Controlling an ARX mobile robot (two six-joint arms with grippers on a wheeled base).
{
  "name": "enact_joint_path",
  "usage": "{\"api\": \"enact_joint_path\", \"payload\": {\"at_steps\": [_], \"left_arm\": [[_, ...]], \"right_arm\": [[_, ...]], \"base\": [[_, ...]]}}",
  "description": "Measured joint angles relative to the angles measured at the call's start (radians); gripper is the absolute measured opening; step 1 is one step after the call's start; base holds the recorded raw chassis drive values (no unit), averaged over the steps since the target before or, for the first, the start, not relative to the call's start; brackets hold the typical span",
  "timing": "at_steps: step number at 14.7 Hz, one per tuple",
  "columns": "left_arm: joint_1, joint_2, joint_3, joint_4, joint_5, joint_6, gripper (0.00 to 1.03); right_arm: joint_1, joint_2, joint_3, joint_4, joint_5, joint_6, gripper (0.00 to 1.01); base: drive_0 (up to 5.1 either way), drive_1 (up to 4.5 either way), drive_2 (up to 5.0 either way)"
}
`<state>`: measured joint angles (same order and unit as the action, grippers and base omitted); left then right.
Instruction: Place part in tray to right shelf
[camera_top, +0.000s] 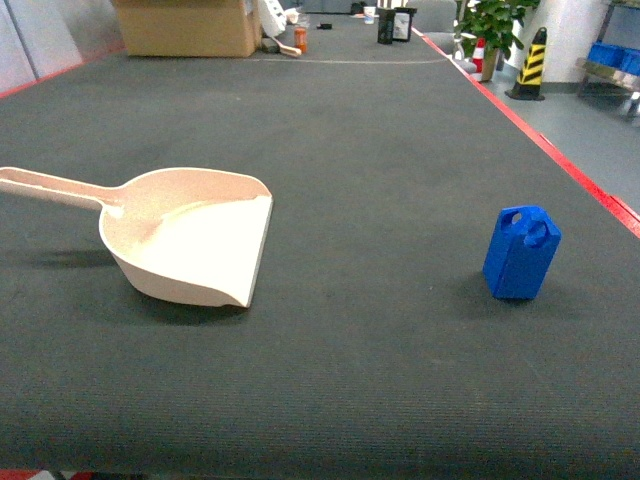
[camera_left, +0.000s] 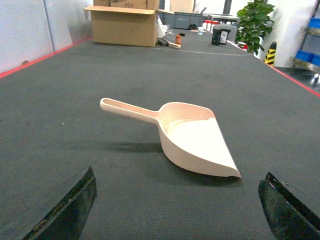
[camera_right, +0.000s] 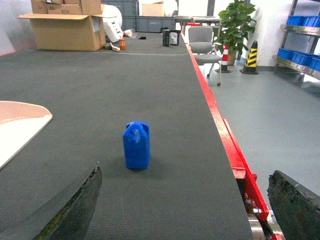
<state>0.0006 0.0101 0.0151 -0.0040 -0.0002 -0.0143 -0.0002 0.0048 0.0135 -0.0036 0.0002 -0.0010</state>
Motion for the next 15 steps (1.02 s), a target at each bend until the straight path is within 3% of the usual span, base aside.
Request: {"api": "enact_joint_path", "payload": {"at_steps": [15], "left_arm": [[0.0, 0.0, 0.0, 0.0, 0.0, 0.0, 0.98]], "right_arm": [[0.0, 0.0, 0.0, 0.0, 0.0, 0.0, 0.98]], "base": [[0.0, 0.0, 0.0]]}}
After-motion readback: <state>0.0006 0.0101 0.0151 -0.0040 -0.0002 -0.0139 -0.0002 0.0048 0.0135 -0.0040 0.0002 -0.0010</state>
